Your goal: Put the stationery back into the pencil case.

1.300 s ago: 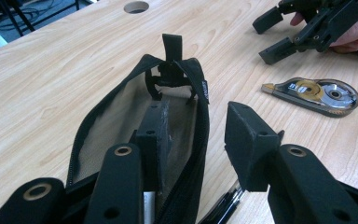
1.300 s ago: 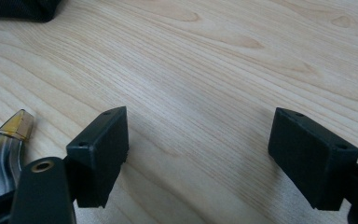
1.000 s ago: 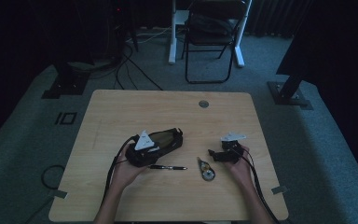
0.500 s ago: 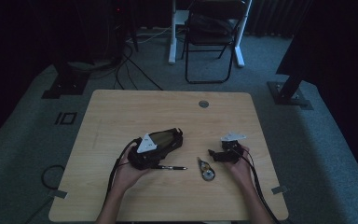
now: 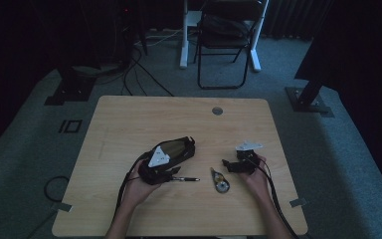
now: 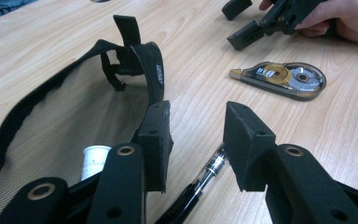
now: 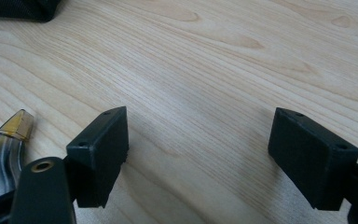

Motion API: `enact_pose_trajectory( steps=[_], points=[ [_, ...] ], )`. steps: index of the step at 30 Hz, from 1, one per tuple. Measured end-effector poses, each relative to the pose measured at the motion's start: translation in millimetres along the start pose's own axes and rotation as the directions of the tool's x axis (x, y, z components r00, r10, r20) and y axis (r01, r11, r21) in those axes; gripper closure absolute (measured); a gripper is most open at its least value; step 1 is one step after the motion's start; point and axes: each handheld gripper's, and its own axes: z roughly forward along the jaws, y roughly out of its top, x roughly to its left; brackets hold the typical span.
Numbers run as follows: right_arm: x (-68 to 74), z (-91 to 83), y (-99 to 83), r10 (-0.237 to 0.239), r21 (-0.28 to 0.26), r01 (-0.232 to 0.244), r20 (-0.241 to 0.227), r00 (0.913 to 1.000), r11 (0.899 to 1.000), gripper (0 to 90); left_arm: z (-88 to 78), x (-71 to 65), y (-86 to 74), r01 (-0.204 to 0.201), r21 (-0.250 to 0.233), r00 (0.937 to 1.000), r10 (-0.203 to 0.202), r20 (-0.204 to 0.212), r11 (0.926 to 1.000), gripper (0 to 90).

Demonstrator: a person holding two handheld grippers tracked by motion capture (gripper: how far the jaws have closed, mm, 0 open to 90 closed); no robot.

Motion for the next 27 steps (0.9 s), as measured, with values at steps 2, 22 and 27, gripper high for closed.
enact_pose_trajectory(
  steps=[2,22,27],
  points=[
    [0.0,0.0,0.0,0.0,0.0,0.0,0.0,1.0,1.0,20.2,0.7,-0.6,-1.0,0.002,0.0,1.0,-0.002,0.001,1.0,61.4],
    [0.0,0.0,0.0,0.0,0.0,0.0,0.0,1.0,1.0,20.2,16.0,-0.7,-17.7,0.019,0.063,0.9998,-0.02,0.004,0.9978,58.4],
    [0.0,0.0,0.0,0.0,0.0,0.0,0.0,1.0,1.0,20.2,19.3,-0.8,-19.8,0.017,0.071,0.9998,-0.017,0.009,0.9974,57.2]
  ],
)
